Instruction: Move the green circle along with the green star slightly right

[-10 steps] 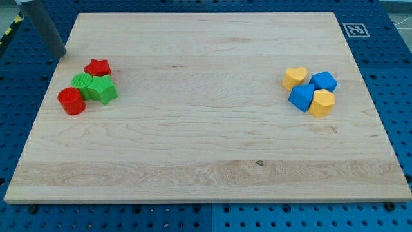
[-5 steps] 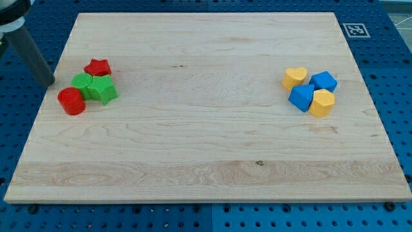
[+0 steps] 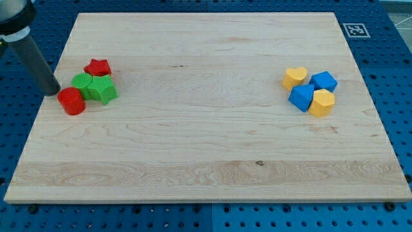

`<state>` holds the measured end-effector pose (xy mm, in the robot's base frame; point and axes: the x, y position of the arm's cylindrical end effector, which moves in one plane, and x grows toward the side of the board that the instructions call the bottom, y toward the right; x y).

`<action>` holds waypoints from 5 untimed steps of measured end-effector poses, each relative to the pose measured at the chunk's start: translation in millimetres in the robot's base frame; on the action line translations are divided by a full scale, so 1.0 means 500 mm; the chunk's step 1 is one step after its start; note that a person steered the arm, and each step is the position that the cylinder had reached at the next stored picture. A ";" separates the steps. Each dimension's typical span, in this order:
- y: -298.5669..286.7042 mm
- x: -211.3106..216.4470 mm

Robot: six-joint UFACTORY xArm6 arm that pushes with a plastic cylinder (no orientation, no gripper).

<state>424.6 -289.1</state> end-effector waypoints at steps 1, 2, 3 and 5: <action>0.013 0.000; 0.095 0.002; 0.129 0.002; 0.205 0.004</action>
